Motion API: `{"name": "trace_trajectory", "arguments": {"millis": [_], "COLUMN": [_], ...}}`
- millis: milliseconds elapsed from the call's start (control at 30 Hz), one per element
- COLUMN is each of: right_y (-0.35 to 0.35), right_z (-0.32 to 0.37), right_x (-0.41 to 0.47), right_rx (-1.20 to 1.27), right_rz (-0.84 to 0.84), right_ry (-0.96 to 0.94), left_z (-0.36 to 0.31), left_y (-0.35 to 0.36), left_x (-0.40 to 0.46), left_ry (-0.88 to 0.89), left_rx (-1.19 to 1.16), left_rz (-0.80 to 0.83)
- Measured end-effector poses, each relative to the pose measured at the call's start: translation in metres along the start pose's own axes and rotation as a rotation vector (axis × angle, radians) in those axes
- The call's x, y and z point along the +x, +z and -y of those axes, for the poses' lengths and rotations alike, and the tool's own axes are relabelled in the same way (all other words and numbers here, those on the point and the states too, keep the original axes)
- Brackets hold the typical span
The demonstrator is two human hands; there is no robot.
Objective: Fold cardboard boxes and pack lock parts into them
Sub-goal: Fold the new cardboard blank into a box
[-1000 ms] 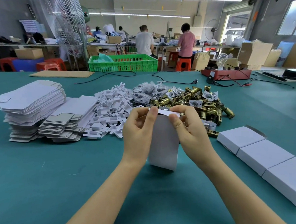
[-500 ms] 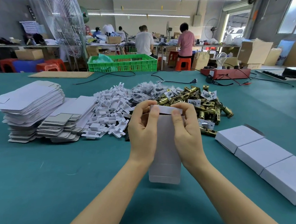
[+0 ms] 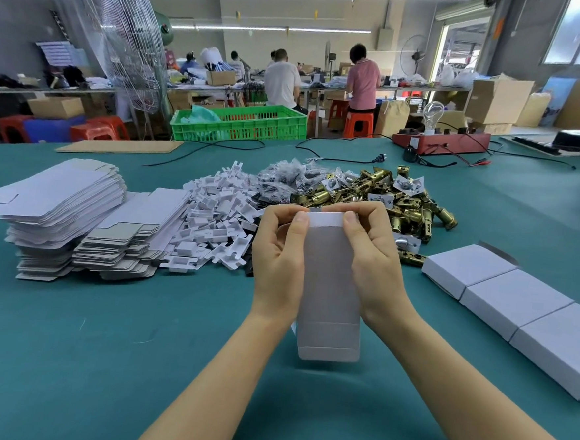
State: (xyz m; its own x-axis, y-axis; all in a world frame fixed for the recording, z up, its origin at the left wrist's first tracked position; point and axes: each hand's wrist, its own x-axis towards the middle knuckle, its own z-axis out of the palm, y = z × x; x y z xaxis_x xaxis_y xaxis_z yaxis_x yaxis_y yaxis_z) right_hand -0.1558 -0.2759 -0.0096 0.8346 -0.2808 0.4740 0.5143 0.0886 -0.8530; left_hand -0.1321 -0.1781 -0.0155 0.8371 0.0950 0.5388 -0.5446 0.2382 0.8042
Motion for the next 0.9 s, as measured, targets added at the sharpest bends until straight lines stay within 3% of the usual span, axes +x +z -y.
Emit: {"name": "trace_trajectory", "arguments": {"millis": [100,267,533,900], "right_y": [-0.001,0.002,0.0,-0.004], "right_z": [0.002,0.001,-0.001,-0.01], "right_x": [0.001,-0.001,-0.002,-0.002], "right_rx": [0.017,-0.114,-0.06,-0.222], "right_rz": [-0.008,-0.073,-0.053,-0.041], "right_ry": [-0.001,-0.155,-0.171,-0.259], "left_z": [0.0,-0.003,-0.002,0.005], "left_y": [0.0,0.003,0.003,0.0], "left_x": [0.0,-0.001,-0.003,-0.003], "left_ry": [0.004,0.004,0.014,0.058], "left_rx": [0.019,0.003,-0.021,0.071], "left_rz": [0.006,-0.01,0.012,0.072]}}
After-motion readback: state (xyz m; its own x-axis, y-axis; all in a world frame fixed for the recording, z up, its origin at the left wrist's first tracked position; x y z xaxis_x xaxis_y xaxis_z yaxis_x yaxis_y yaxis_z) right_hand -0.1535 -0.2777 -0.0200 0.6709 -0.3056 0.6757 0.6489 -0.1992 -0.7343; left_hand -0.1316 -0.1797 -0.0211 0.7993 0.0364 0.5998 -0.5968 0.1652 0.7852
